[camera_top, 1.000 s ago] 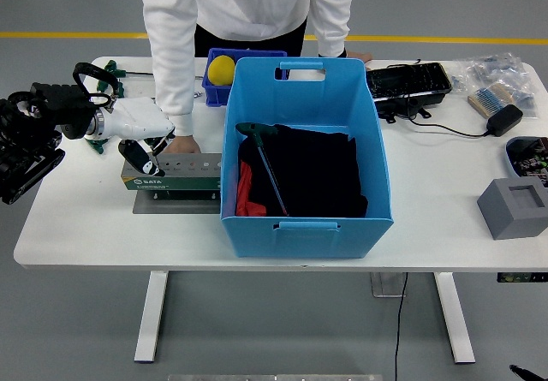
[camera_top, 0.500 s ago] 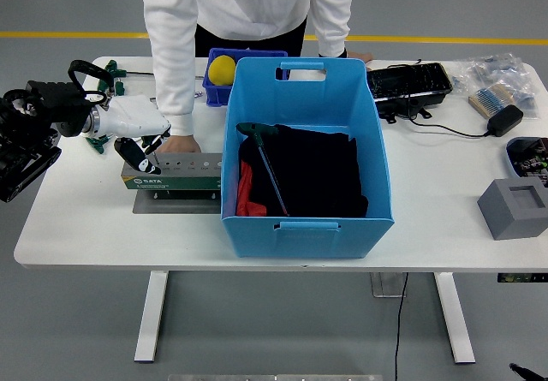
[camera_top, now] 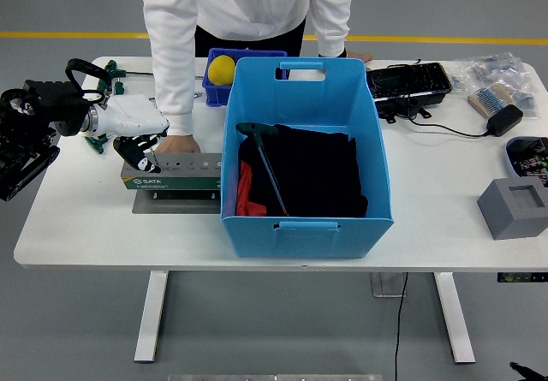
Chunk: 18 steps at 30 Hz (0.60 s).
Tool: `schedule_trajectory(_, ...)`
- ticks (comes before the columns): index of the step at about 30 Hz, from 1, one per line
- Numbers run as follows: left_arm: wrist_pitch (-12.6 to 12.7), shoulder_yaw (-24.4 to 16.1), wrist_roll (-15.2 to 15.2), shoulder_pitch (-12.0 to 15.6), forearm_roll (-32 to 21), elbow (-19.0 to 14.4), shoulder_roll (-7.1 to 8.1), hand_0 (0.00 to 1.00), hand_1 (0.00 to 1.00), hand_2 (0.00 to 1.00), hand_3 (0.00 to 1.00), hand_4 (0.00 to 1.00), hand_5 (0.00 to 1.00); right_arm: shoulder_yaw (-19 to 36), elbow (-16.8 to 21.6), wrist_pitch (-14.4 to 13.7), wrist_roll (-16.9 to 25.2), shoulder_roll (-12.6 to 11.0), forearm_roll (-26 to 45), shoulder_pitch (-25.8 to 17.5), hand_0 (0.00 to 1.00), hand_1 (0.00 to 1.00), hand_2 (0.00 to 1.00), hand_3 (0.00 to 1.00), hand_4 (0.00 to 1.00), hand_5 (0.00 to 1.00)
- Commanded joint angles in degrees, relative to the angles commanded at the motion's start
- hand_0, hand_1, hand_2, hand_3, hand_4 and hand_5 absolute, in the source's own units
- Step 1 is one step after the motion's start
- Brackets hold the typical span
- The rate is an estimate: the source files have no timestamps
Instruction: Lift tool from toolbox,place it in box,lift tool from toolbox,place it in box
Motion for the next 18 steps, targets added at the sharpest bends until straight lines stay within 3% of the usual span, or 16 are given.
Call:
schedule_trajectory(11,4.7,0.0,-2.4,-0.2,-0.4,0.1,-0.02,0.269,0.106,0.122,0.096,0.822,0.602,0.0,0.0,0.0,0.0,-0.1,0.1,0.1,0.618,0.597,0.668,0.542,0.774,0.652)
schedule_trajectory(12,5.2,0.0,-2.6,-0.2,-0.5,0.2,-0.02,0.213,0.059,0.079,0.064,0.872,0.518,0.0,0.0,0.0,0.0,-0.1,0.1,0.1,0.618,0.597,0.668,0.542,0.774,0.652)
schedule_trajectory(17,8.1,-0.6,-3.8,-0.1,-0.9,0.4,-0.06,0.213,0.059,0.079,0.064,0.872,0.518,0.0,0.0,0.0,0.0,-0.1,0.1,0.2,0.618,0.597,0.668,0.542,0.774,0.652)
schedule_trajectory(18,8.6,-0.9,-4.1,-0.1,-1.1,0.3,-0.07,0.163,0.018,0.066,0.045,0.917,0.396,0.0,0.0,-0.1,0.0,-0.1,0.1,0.2,0.618,0.597,0.668,0.542,0.774,0.652)
